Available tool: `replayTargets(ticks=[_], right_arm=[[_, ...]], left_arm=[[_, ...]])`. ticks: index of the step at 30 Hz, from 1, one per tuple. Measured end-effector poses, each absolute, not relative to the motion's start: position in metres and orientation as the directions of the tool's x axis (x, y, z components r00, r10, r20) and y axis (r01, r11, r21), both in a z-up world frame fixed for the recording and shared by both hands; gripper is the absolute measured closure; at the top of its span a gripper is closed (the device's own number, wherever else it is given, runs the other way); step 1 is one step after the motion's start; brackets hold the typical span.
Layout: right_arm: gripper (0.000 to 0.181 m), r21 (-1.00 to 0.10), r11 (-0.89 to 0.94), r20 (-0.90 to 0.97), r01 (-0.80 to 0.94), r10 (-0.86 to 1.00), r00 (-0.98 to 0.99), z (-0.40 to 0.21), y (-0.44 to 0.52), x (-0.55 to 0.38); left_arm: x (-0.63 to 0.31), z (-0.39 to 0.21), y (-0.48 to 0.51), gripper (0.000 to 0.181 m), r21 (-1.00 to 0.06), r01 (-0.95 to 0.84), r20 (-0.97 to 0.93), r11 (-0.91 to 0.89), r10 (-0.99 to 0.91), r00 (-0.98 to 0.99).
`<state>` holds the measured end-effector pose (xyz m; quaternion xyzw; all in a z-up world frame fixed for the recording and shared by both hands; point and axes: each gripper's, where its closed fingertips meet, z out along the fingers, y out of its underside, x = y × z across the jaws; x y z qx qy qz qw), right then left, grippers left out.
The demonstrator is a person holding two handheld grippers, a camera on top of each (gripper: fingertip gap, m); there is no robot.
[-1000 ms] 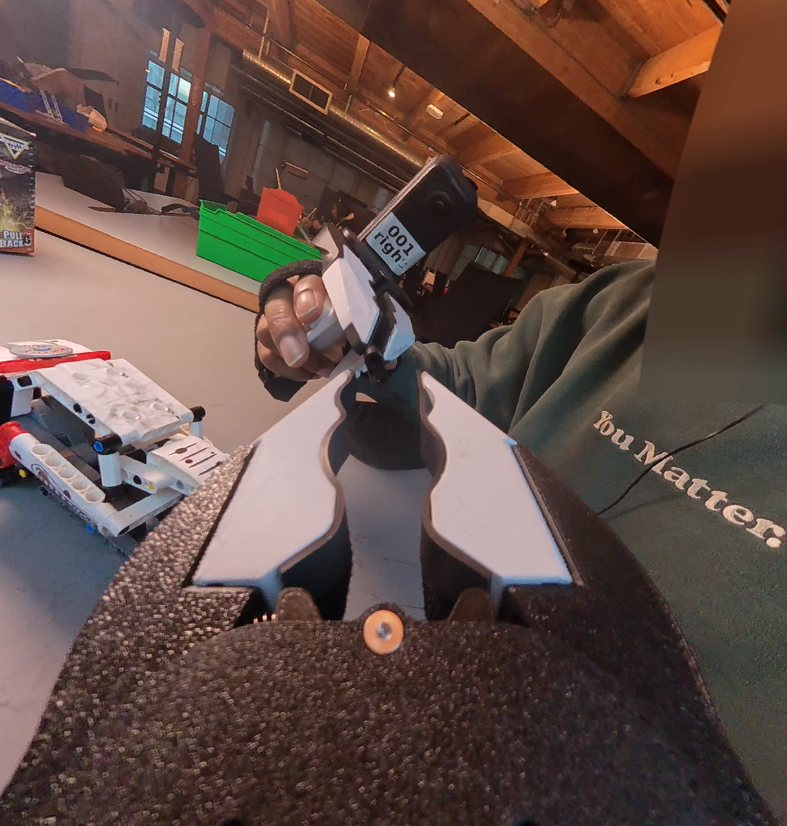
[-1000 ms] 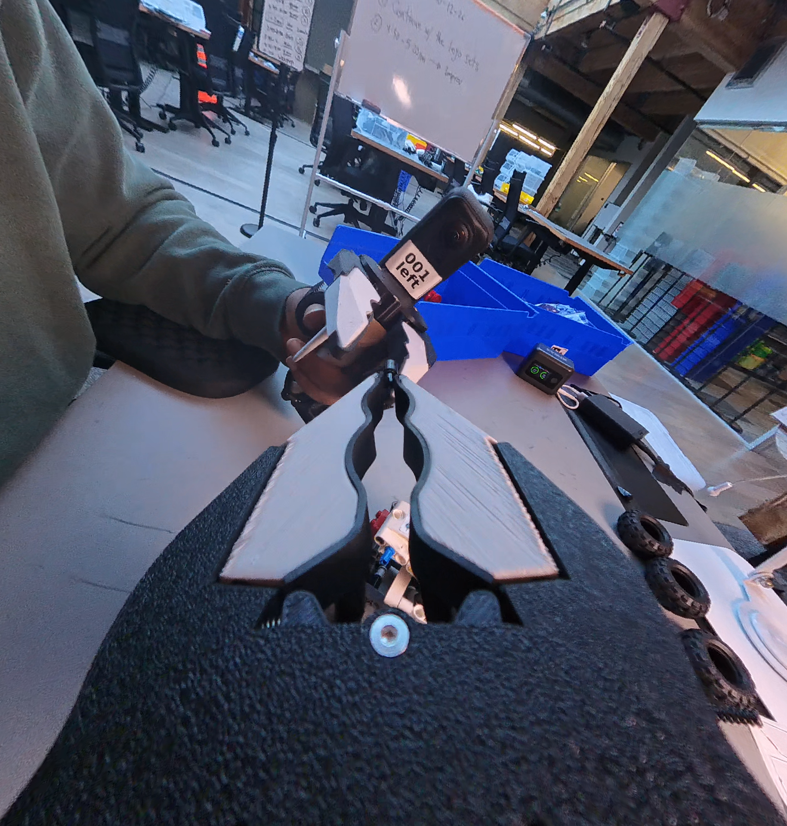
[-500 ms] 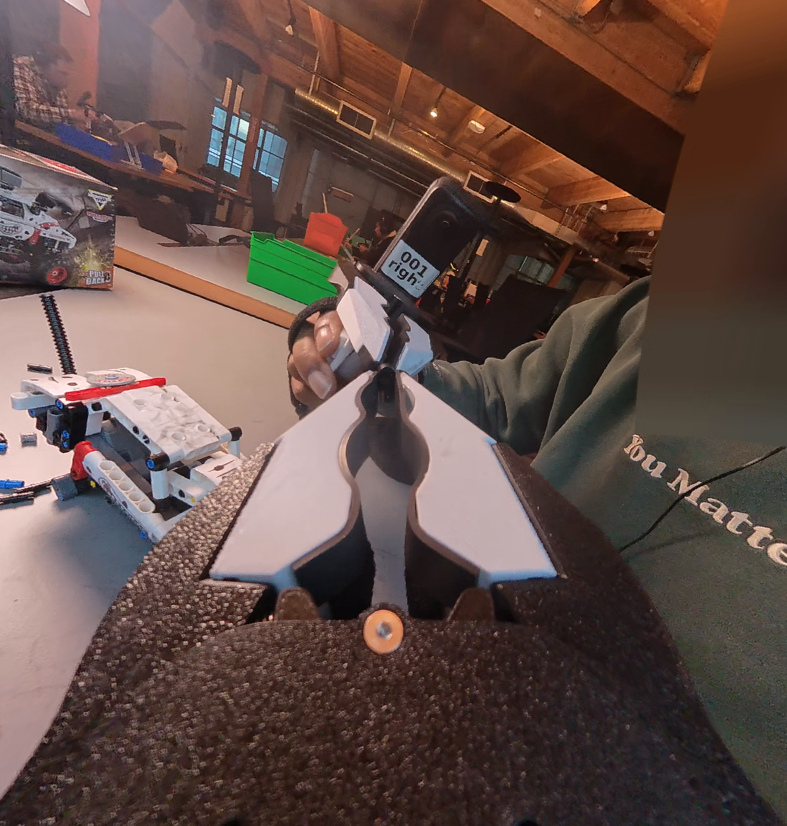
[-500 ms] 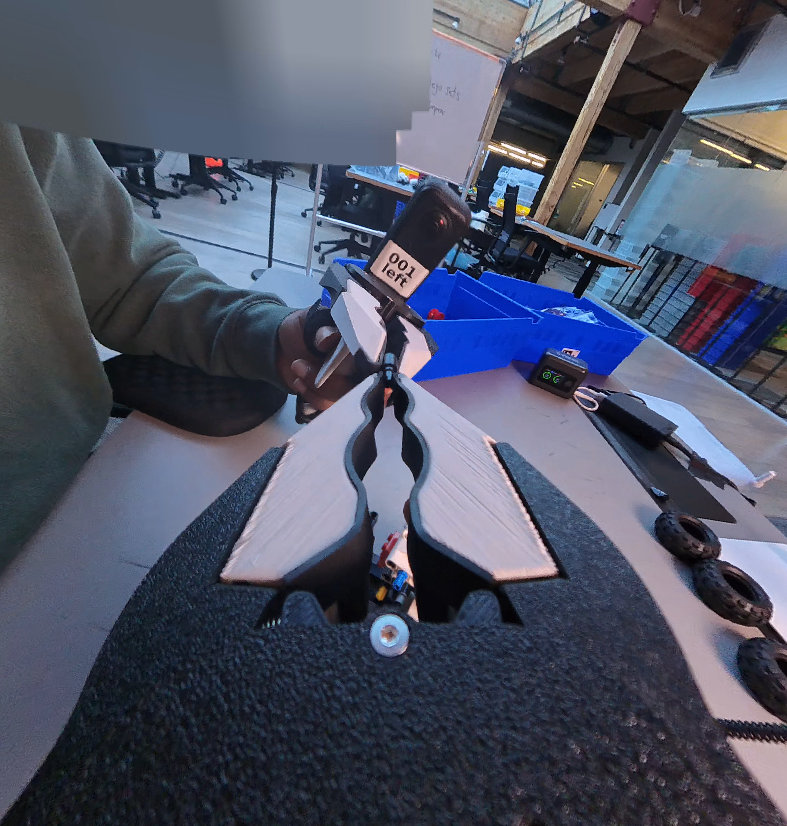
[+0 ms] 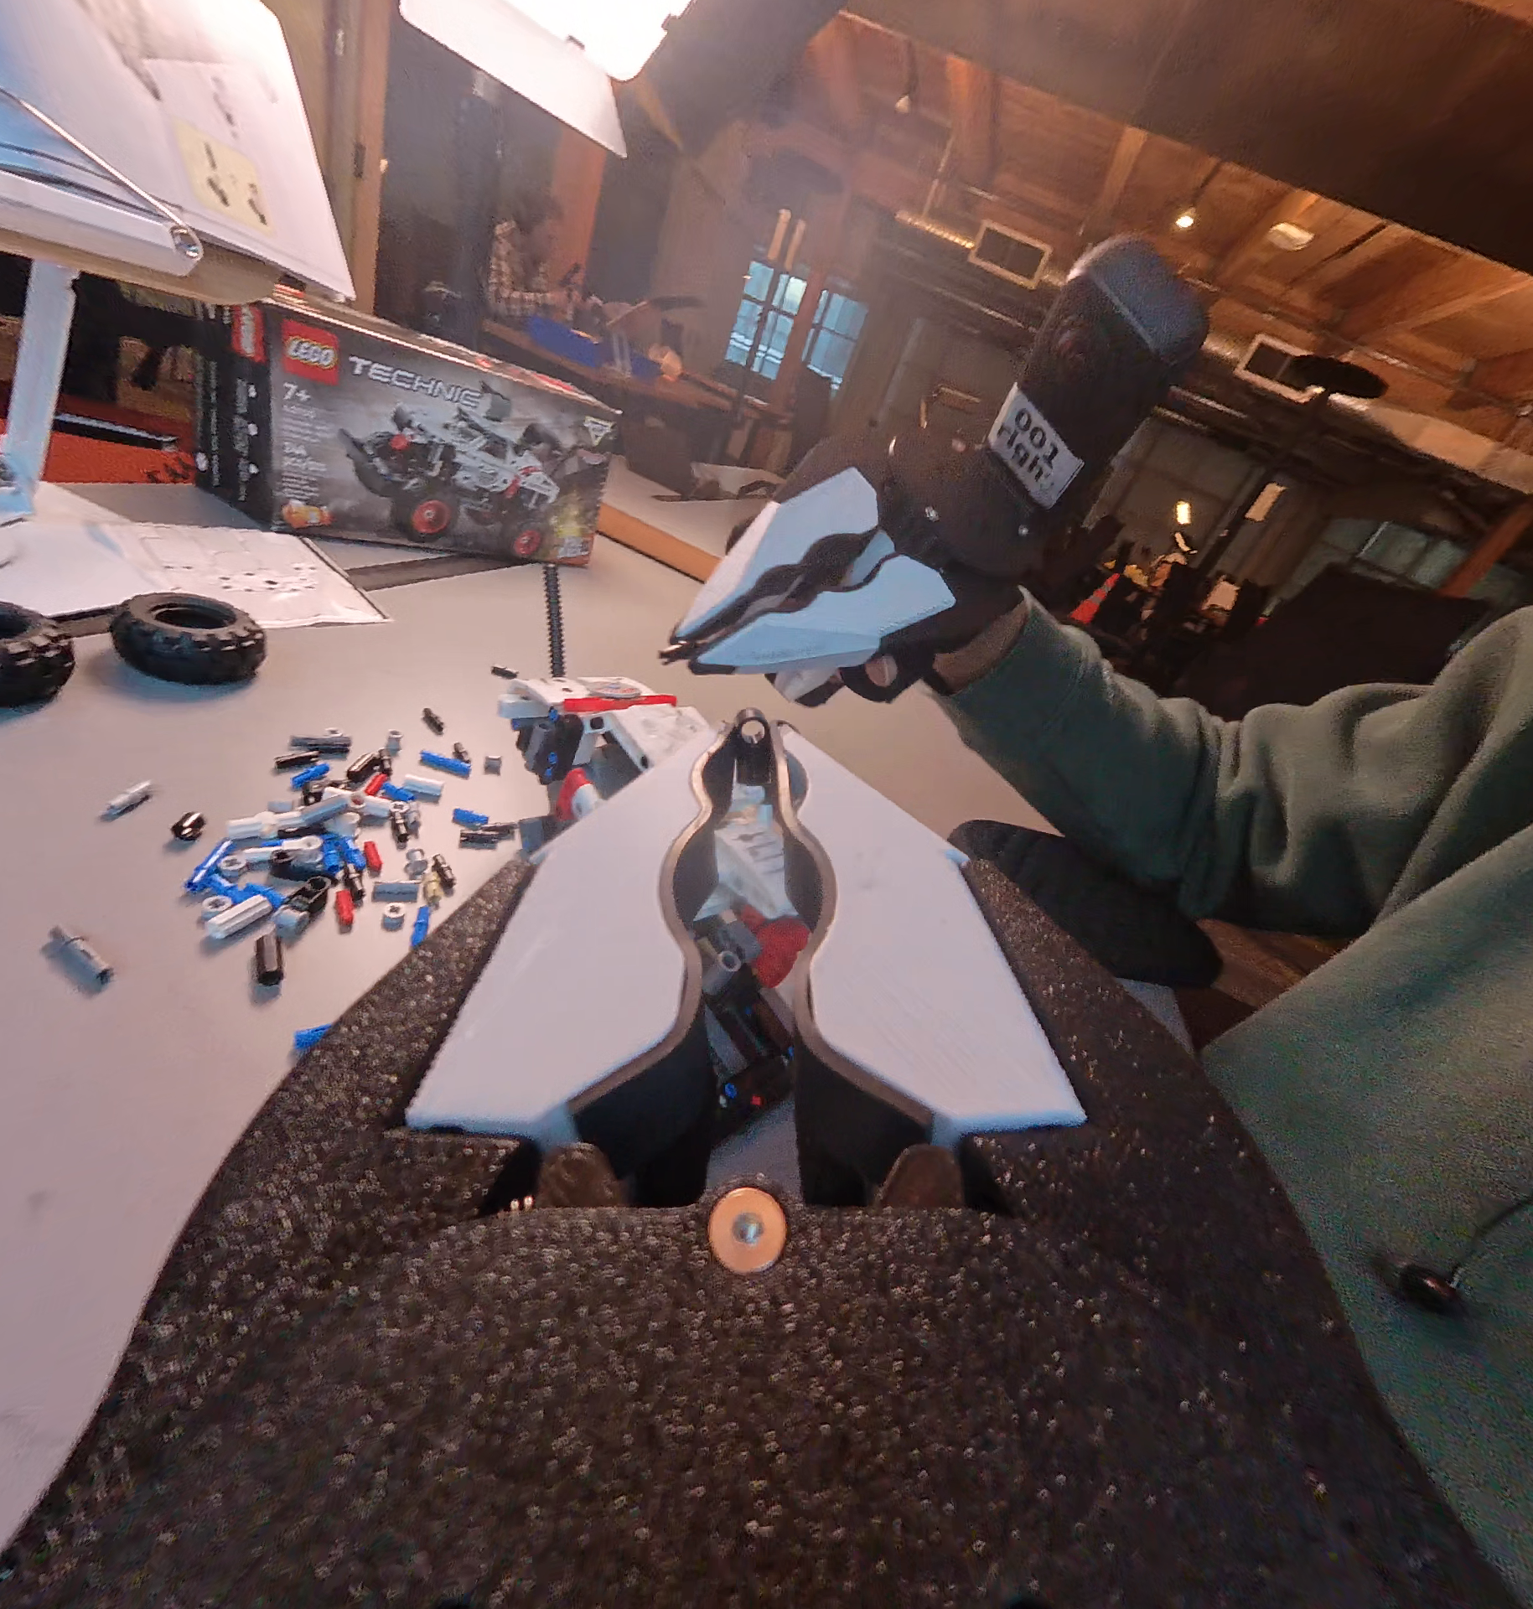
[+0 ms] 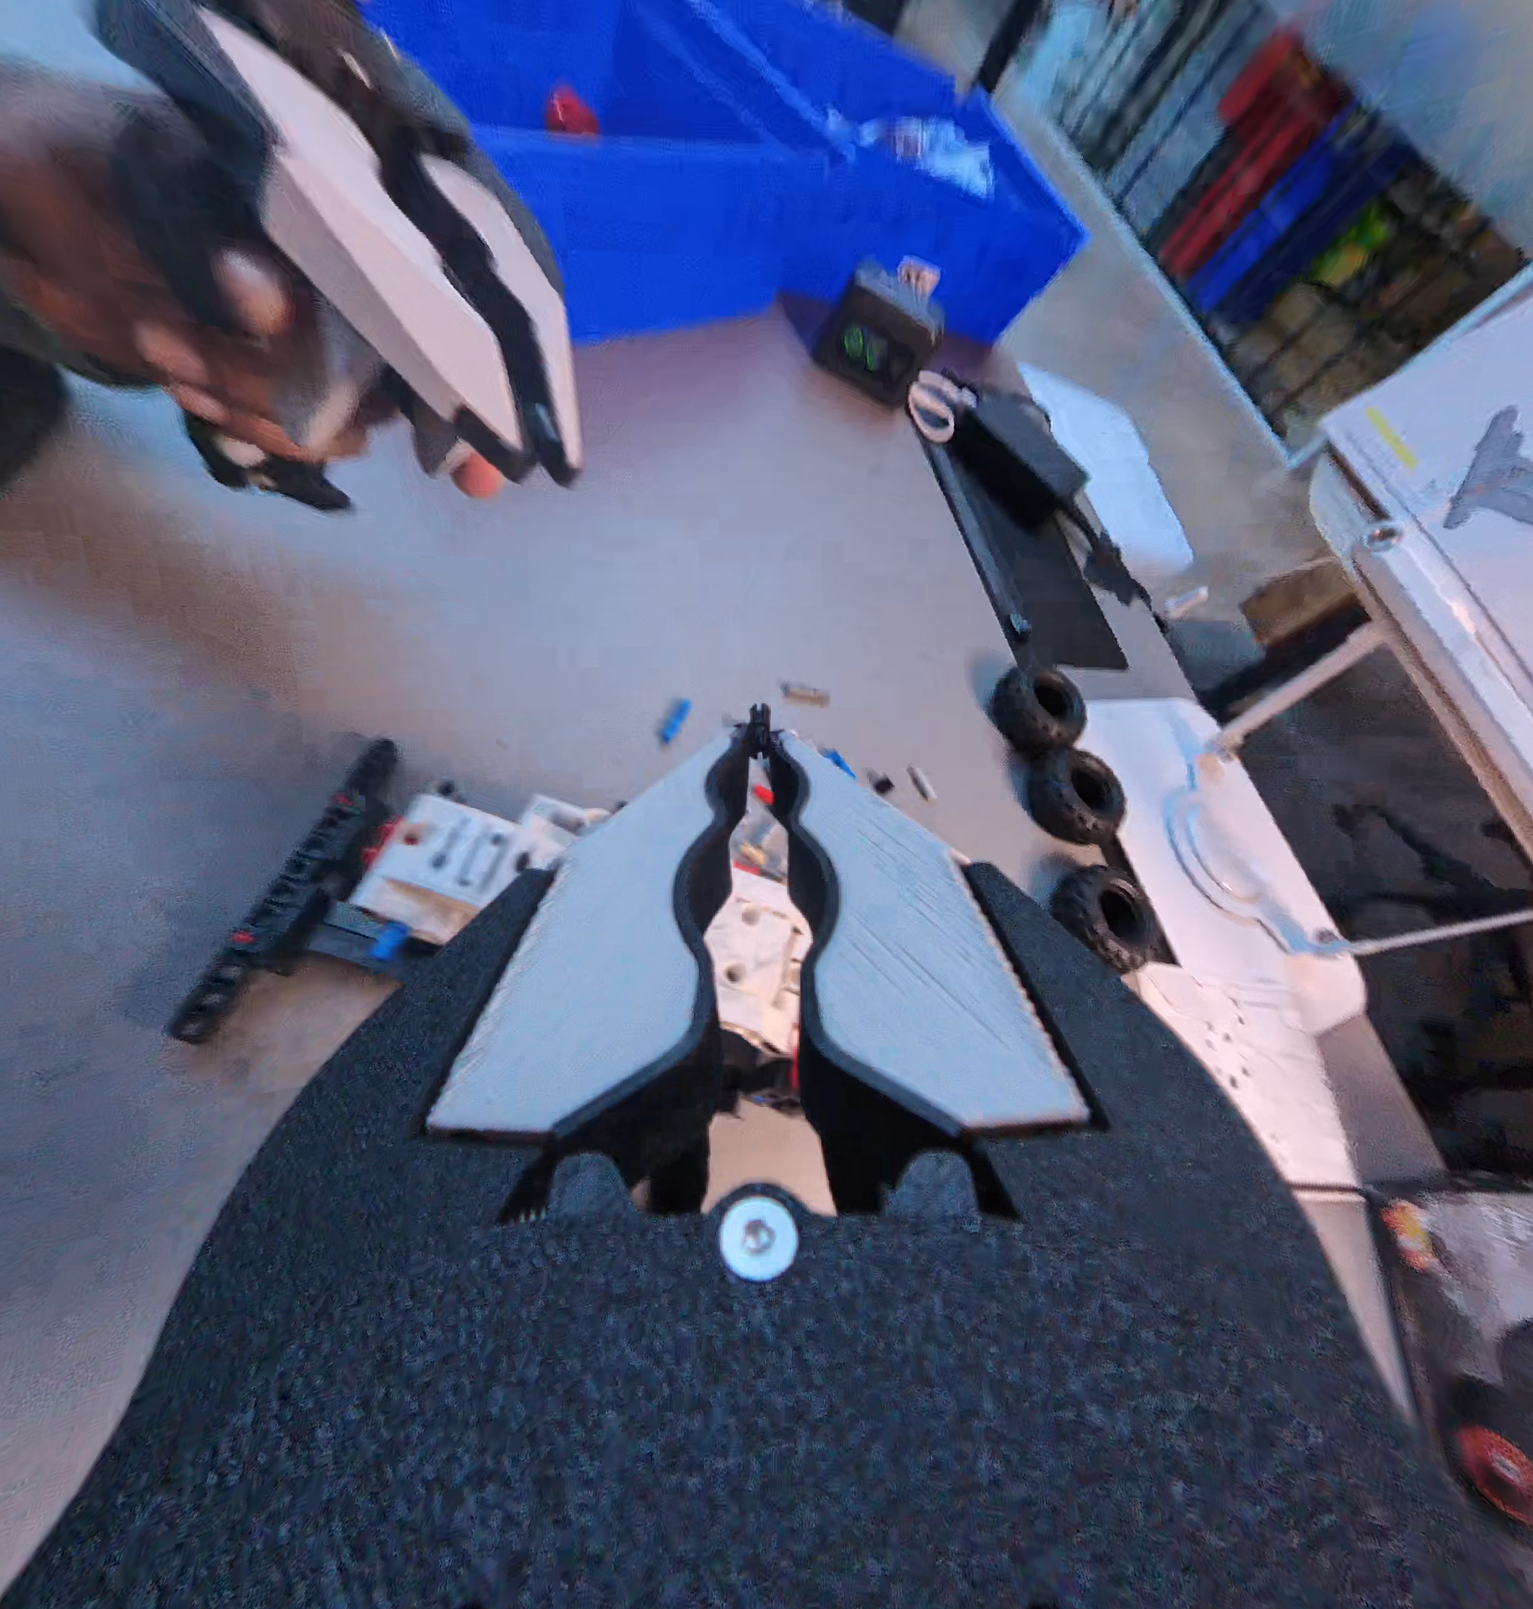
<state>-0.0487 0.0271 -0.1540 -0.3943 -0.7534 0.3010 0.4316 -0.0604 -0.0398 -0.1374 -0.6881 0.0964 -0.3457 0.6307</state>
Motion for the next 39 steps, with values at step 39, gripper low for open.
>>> replayTargets(ticks=[39], right_arm=[[0.166,-0.799,0.596,0.579,-0.082,0.726,-0.372,-0.112,-0.068,-0.019]], left_arm=[[-0.007,-0.110,-0.067,0.163,-0.696,0.587,0.613,-0.414,-0.768,0.185]])
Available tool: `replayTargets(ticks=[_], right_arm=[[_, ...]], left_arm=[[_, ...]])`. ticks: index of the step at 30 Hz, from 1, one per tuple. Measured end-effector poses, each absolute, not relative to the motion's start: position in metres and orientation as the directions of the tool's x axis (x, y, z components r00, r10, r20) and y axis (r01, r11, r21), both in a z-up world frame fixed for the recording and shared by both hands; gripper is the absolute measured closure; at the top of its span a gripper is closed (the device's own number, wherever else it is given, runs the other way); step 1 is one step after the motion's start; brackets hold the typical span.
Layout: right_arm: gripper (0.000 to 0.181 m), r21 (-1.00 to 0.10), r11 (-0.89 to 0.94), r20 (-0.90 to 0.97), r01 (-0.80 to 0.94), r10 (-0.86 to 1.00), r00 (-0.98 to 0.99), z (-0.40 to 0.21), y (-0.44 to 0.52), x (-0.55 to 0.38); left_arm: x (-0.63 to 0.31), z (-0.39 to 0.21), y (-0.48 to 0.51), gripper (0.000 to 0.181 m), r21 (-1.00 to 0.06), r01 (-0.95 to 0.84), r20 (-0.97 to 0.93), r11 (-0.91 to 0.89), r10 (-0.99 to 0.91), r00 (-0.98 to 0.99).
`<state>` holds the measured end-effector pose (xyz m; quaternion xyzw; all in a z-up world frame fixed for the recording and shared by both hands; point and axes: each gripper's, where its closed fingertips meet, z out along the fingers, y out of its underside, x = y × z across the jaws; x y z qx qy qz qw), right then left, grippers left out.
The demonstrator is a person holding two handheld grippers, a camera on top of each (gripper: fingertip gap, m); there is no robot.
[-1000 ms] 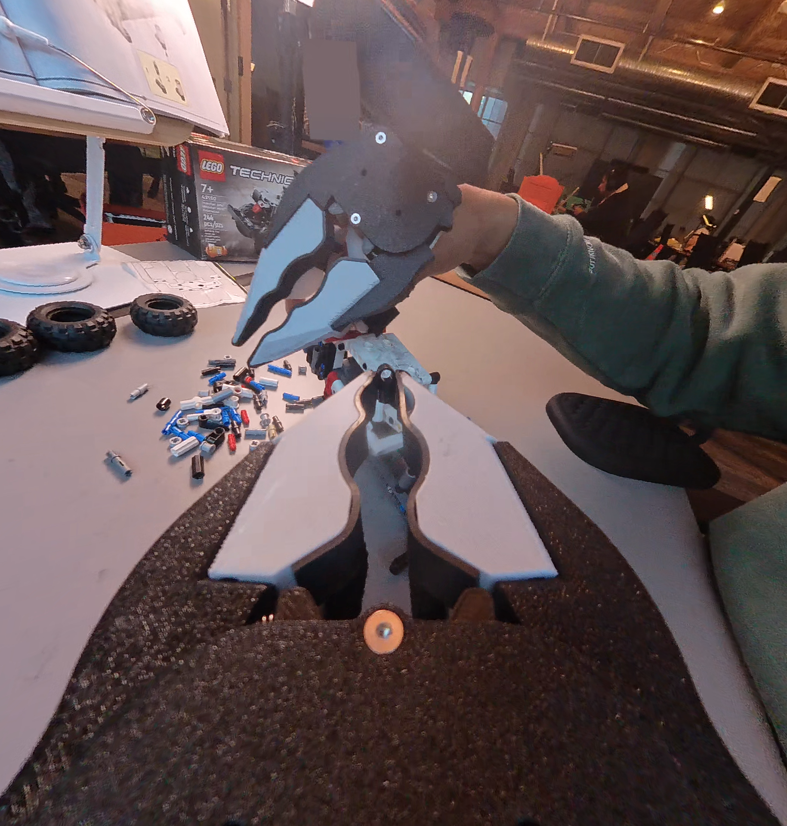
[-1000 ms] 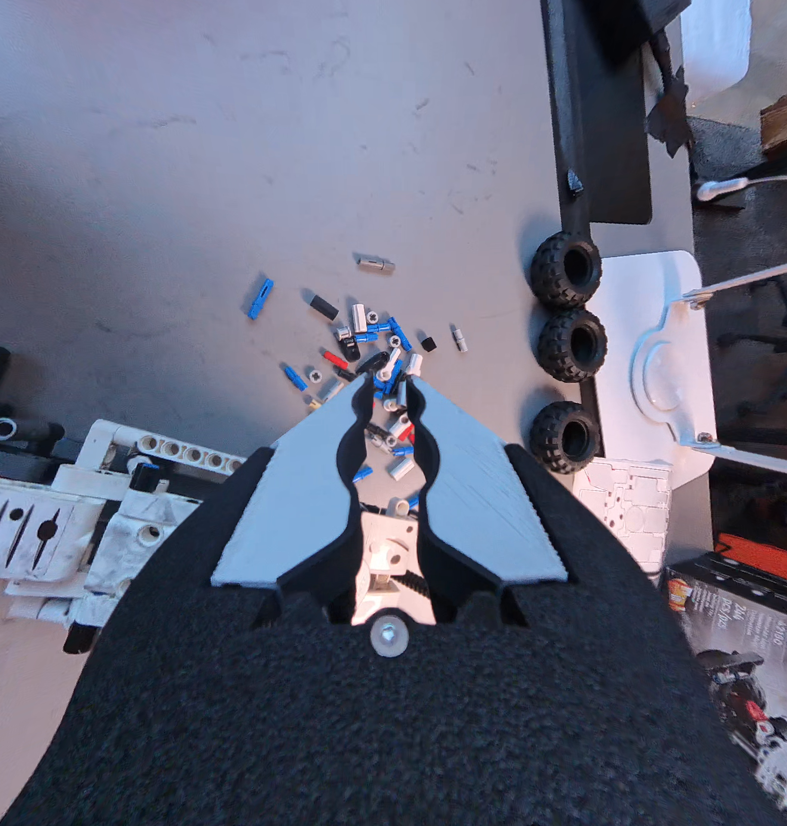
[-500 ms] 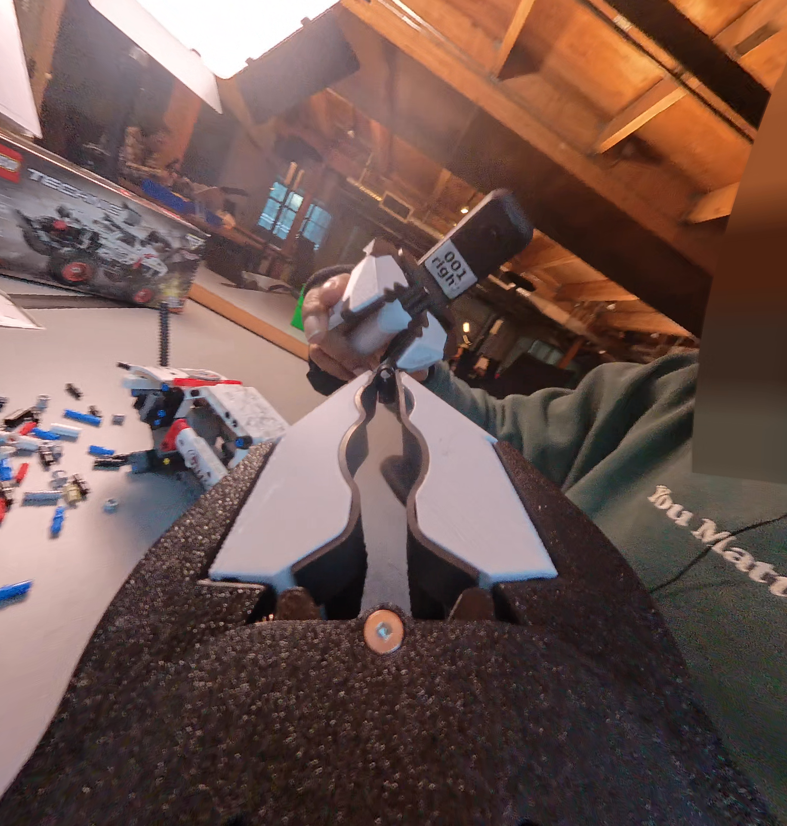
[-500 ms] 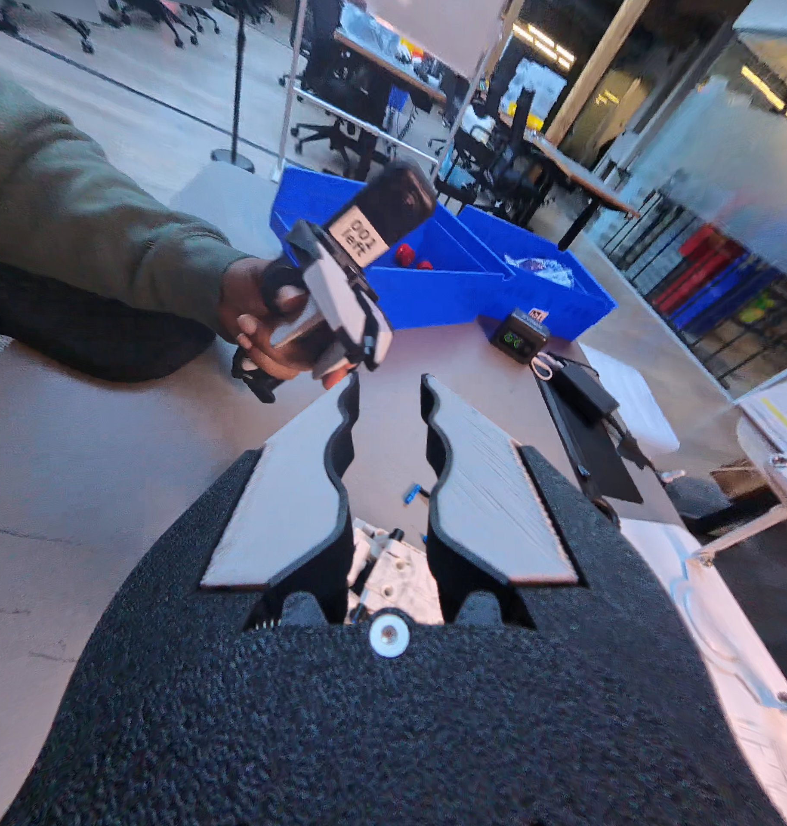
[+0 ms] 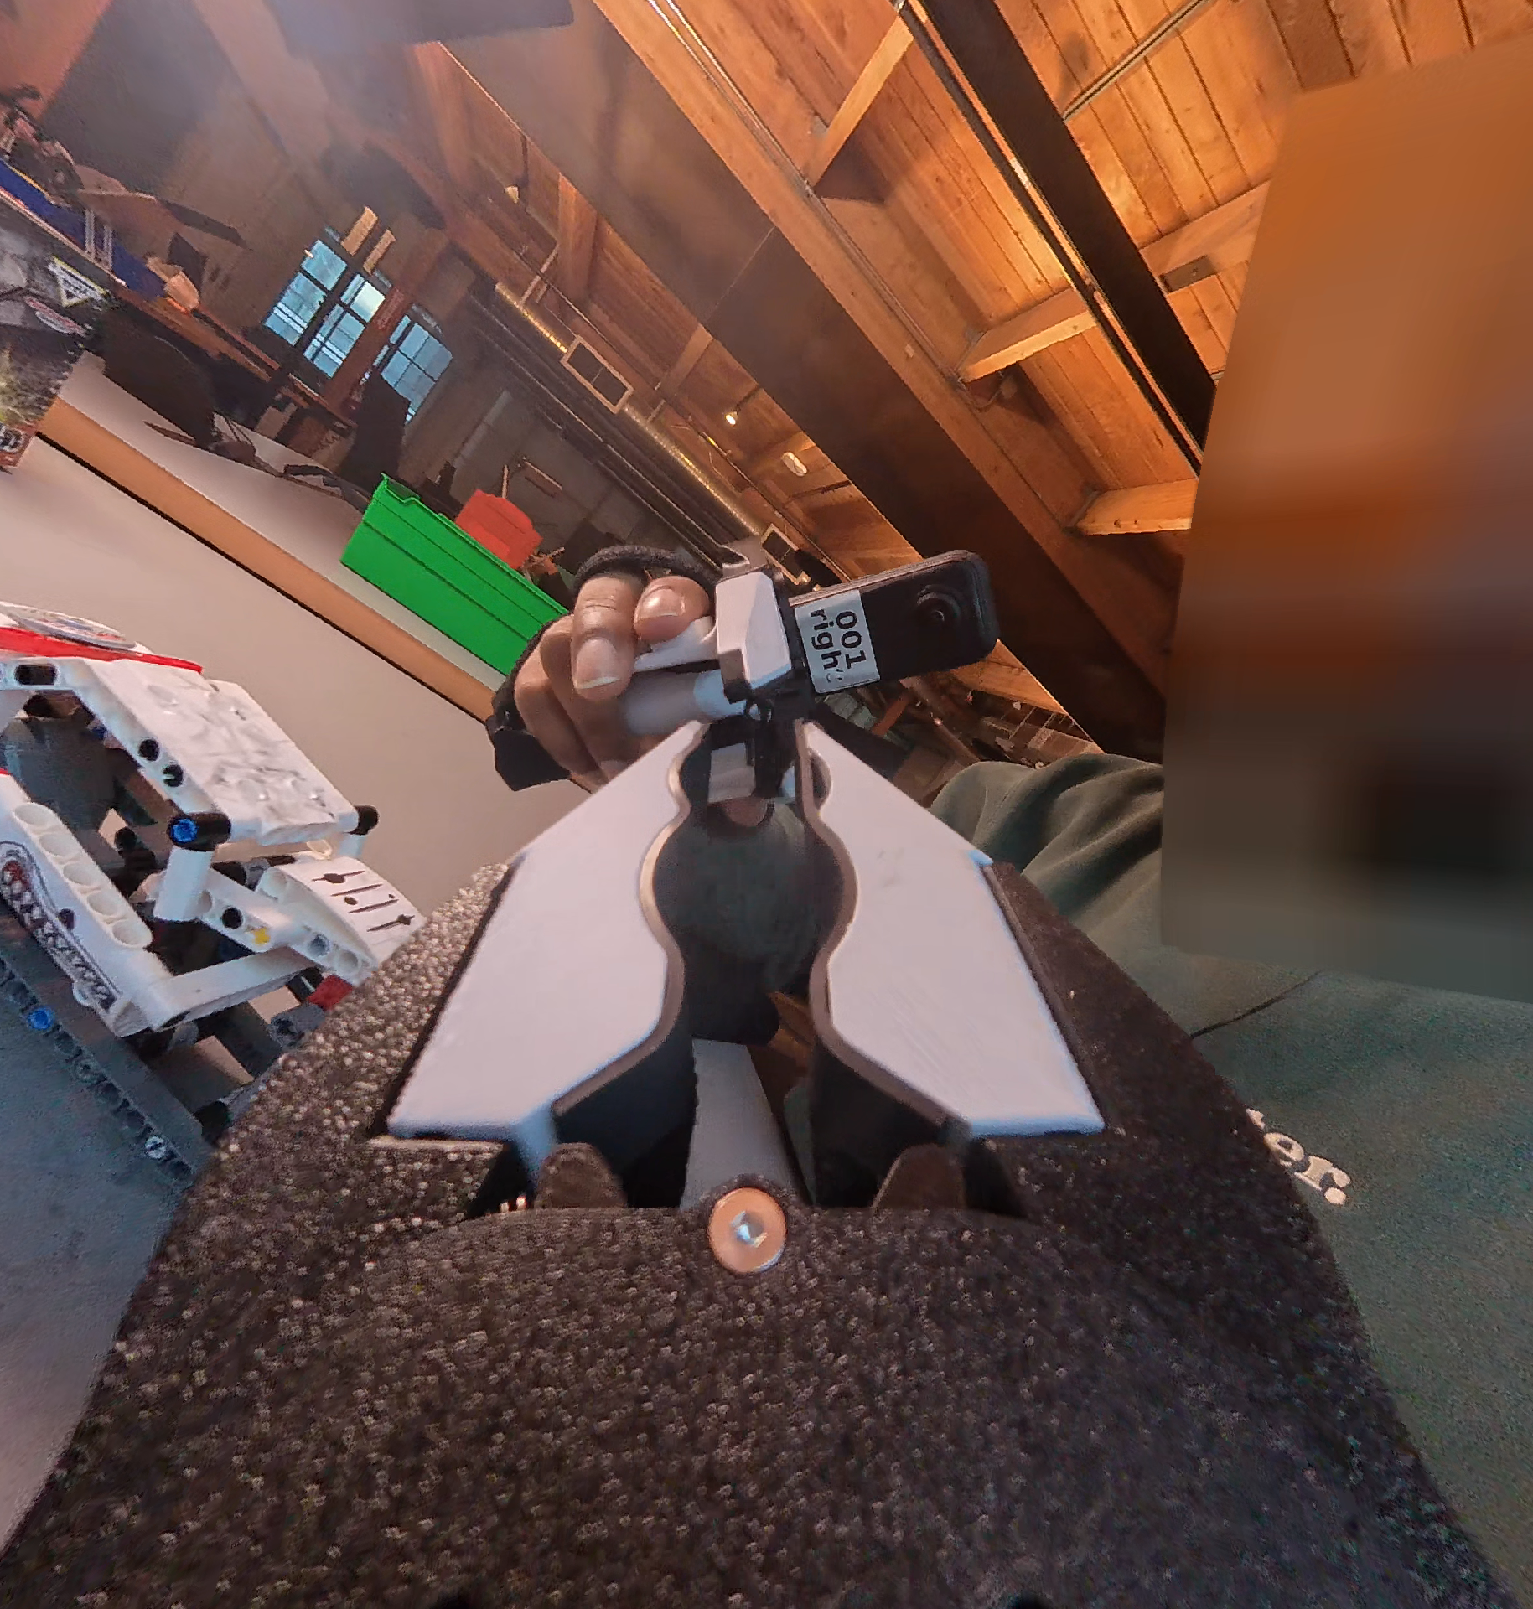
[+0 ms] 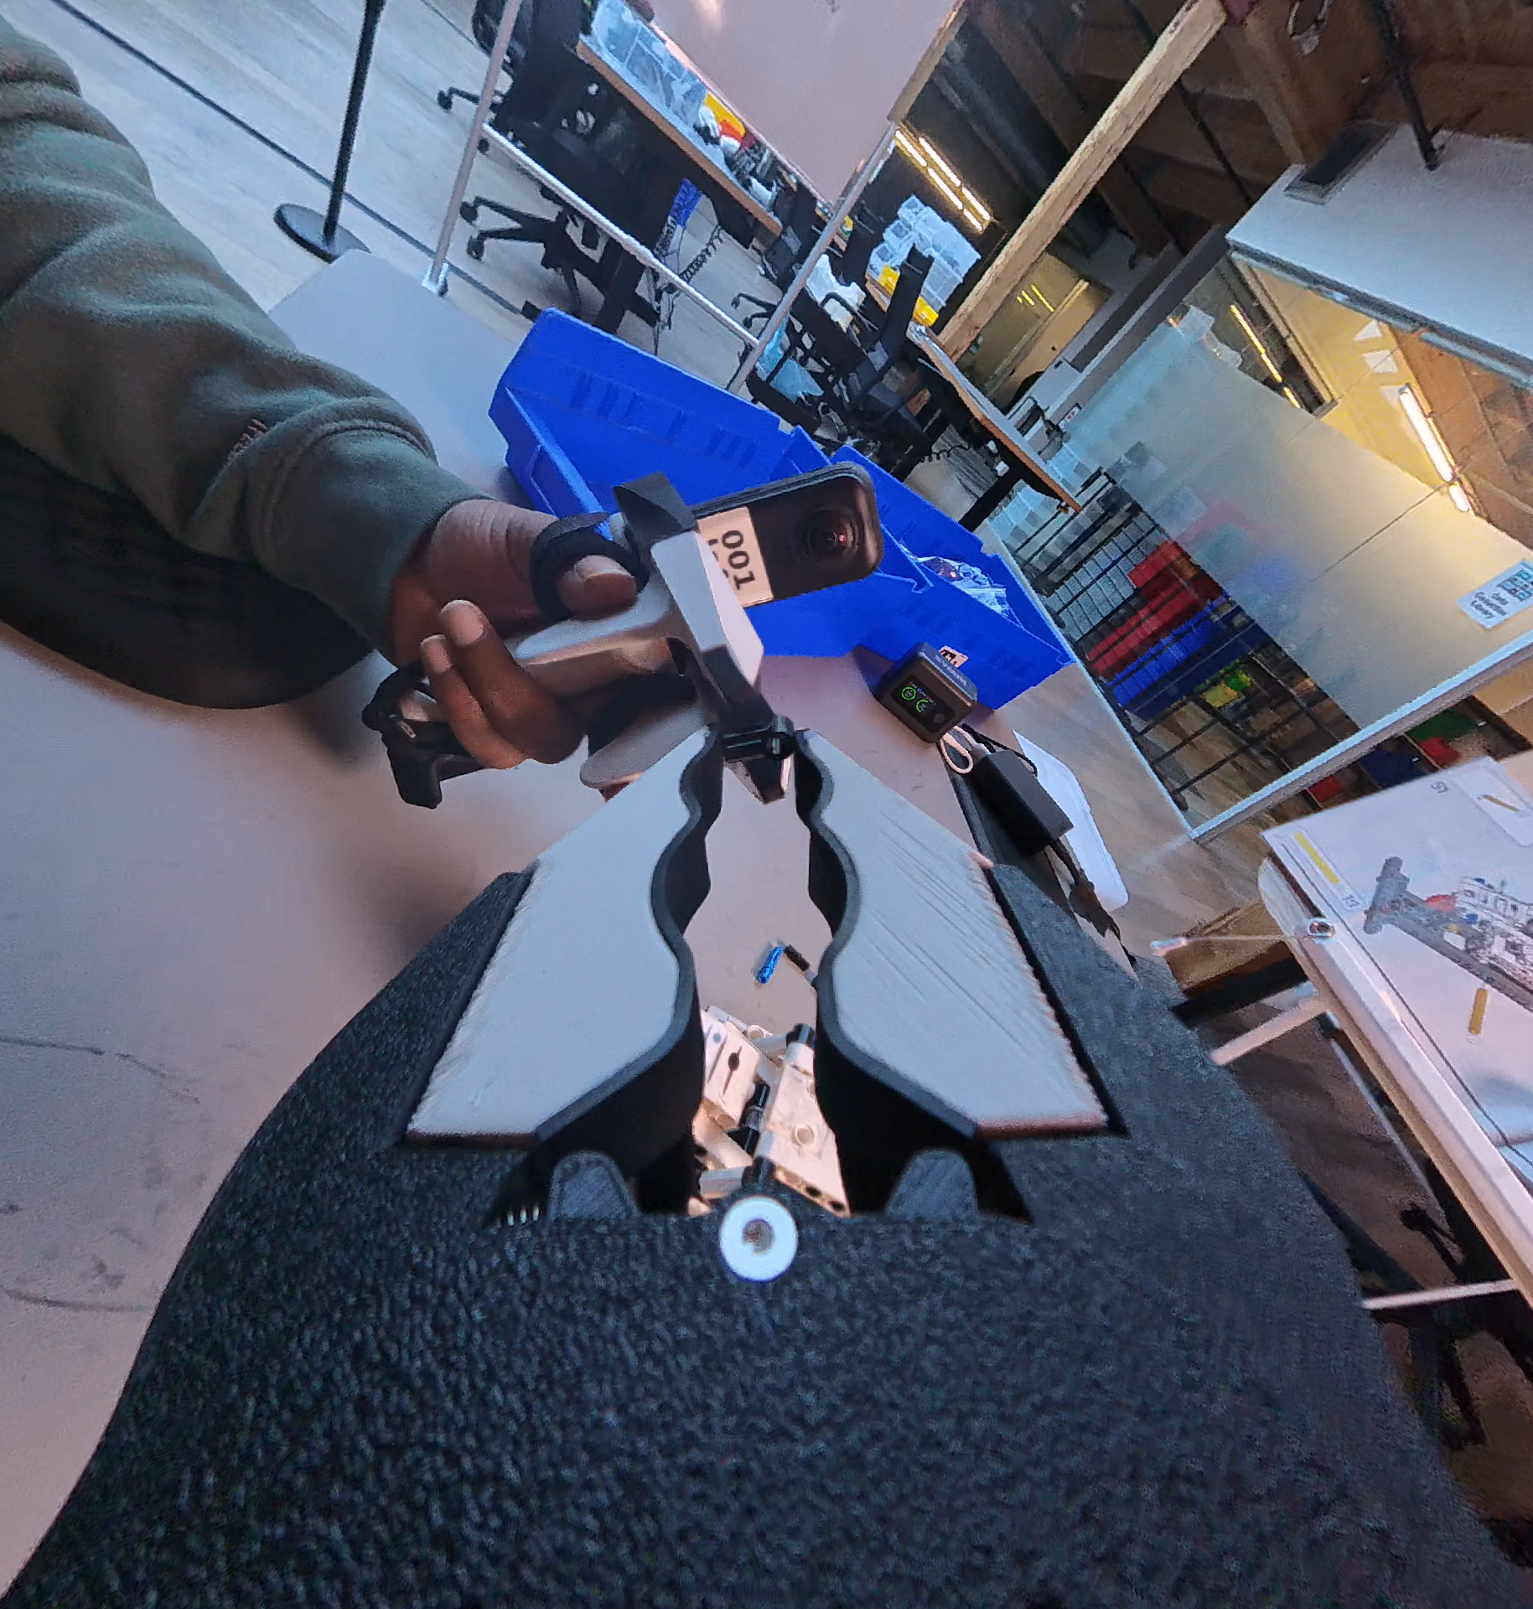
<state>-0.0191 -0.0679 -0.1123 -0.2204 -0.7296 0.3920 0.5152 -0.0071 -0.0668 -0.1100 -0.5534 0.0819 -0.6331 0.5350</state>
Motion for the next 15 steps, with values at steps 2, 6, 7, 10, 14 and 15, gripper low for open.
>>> replayTargets(ticks=[2,6,7,10,14,15], right_arm=[[0.166,-0.809,0.582,0.569,-0.081,0.743,-0.353,-0.109,-0.061,-0.017],[0.167,-0.813,0.576,0.566,-0.082,0.751,-0.338,-0.109,-0.056,-0.013],[0.167,-0.813,0.577,0.566,-0.081,0.749,-0.344,-0.111,-0.057,-0.013],[0.167,-0.801,0.594,0.577,-0.075,0.732,-0.362,-0.118,-0.062,-0.014],[0.166,-0.794,0.605,0.582,-0.065,0.723,-0.372,-0.123,-0.063,-0.014],[0.166,-0.793,0.607,0.582,-0.060,0.724,-0.372,-0.124,-0.062,-0.014]], left_arm=[[-0.014,-0.110,-0.065,0.156,-0.683,0.605,0.621,-0.409,-0.761,0.186],[-0.013,-0.111,-0.064,0.156,-0.692,0.596,0.616,-0.407,-0.763,0.195],[-0.010,-0.111,-0.064,0.157,-0.696,0.589,0.616,-0.410,-0.763,0.196],[-0.002,-0.114,-0.063,0.164,-0.712,0.564,0.614,-0.418,-0.761,0.210],[0.002,-0.119,-0.061,0.174,-0.746,0.529,0.599,-0.406,-0.756,0.264],[0.002,-0.120,-0.060,0.174,-0.759,0.517,0.590,-0.397,-0.755,0.287]])
